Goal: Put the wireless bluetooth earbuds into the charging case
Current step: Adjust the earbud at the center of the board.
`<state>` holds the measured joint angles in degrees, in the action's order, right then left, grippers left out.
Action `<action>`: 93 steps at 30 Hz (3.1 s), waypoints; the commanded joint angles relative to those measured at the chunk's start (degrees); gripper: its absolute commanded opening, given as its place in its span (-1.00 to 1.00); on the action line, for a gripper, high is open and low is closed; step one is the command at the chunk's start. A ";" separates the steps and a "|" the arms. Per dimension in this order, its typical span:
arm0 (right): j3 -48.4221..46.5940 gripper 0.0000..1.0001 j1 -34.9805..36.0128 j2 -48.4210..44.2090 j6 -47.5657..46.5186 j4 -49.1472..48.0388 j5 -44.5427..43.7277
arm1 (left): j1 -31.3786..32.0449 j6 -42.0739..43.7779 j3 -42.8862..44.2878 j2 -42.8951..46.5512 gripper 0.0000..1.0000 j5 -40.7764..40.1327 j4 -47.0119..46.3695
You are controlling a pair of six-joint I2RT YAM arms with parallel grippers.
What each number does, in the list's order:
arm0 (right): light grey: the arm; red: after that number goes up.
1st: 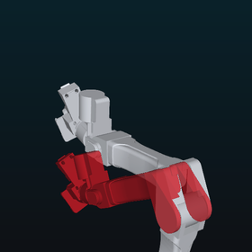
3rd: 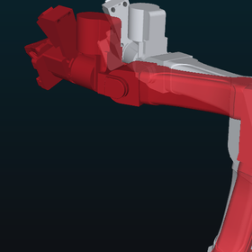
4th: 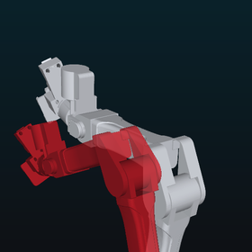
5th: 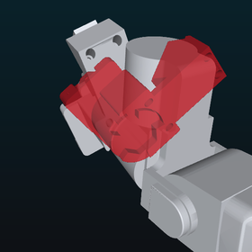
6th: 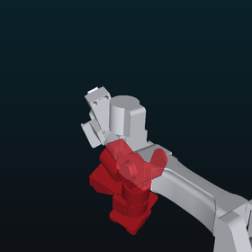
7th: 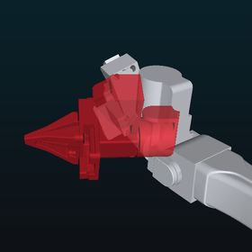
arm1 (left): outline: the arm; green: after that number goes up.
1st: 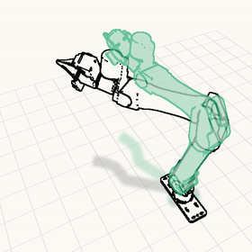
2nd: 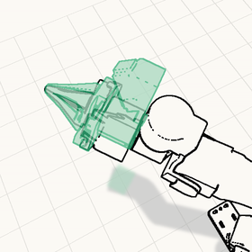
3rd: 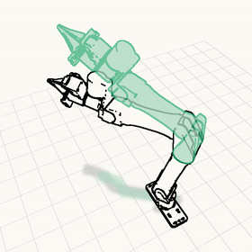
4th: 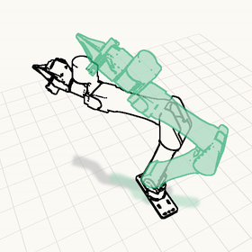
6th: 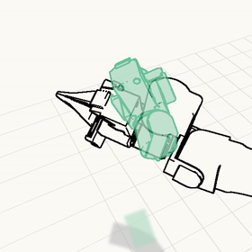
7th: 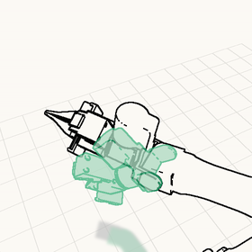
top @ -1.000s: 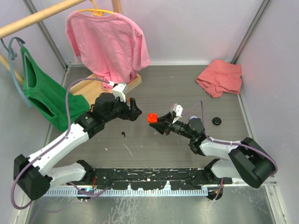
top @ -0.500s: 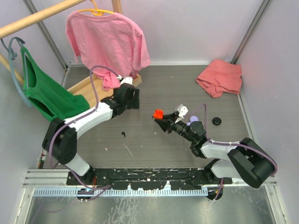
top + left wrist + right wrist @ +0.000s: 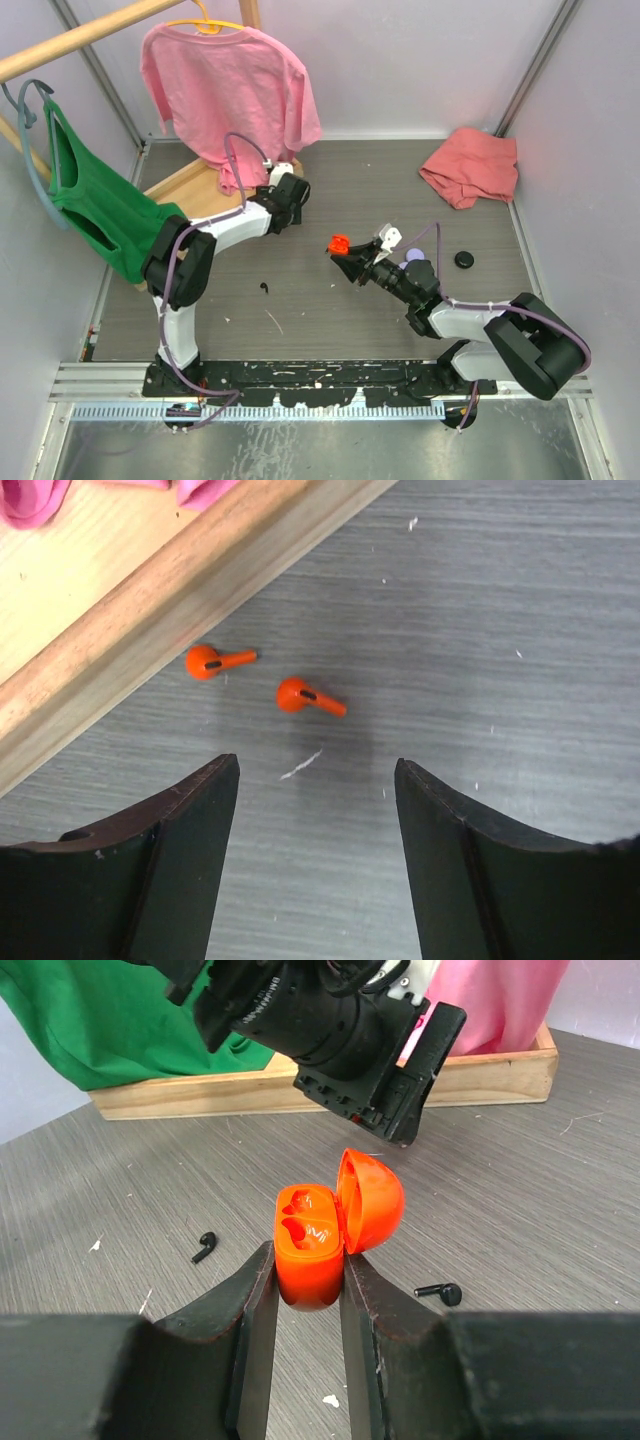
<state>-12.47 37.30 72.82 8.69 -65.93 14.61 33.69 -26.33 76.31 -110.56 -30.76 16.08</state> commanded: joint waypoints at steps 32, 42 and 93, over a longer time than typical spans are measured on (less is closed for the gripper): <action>-3.70 -0.98 0.14 1.84 -0.13 -0.43 3.30 | -5.22 -10.22 0.09 -2.95 0.01 4.17 -6.02; -3.97 -0.98 0.09 1.91 -0.18 0.01 3.49 | -5.29 -3.60 4.03 -4.20 0.04 2.54 -8.71; -5.28 -0.98 0.11 3.25 0.50 1.41 5.18 | -10.12 8.42 3.21 1.53 -0.16 22.97 0.97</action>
<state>-15.55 37.28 76.16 8.95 -61.58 19.22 25.78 -19.68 78.81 -110.34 -9.08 15.38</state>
